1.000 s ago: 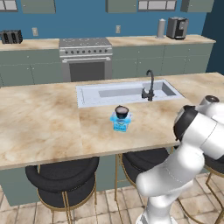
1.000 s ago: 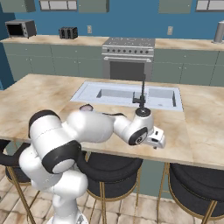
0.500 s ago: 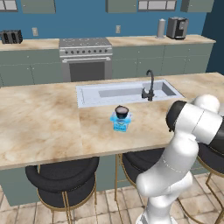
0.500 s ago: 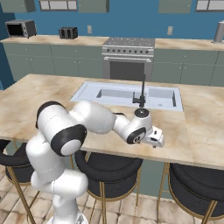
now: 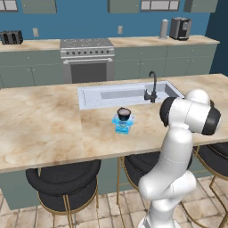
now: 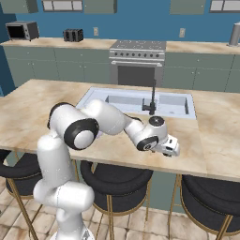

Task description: Stack the yogurt containers by placing the smaller containers on top of the larger containers.

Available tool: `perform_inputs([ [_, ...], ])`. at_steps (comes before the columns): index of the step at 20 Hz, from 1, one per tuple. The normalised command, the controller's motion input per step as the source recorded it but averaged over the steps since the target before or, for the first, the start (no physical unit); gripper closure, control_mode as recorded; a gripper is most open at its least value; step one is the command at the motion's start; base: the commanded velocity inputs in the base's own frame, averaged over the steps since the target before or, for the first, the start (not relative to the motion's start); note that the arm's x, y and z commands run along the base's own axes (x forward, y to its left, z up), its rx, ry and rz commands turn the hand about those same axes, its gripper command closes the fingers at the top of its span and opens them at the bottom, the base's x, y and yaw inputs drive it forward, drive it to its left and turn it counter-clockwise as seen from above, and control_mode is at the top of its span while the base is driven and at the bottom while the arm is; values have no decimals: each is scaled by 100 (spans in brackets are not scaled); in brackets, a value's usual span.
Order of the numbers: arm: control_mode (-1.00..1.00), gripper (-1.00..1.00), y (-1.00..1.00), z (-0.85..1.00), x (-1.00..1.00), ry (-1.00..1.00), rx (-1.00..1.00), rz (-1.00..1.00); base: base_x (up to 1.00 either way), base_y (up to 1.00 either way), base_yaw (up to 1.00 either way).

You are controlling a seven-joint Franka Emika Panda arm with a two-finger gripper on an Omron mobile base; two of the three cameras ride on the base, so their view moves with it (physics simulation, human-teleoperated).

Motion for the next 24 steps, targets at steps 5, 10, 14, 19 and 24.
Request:
perform_inputs([
  [5,-100,-100,-18,-10,25,0,0,0,0,0,0],
  [10,-100,-100,-6,-13,17,0,0,0,0,0,0],
  [14,-100,-100,0,-13,13,0,0,0,0,0,0],
  [19,-100,-100,0,-7,17,0,0,0,0,0,0],
  [24,-100,-100,0,-5,22,0,0,0,0,0,0],
])
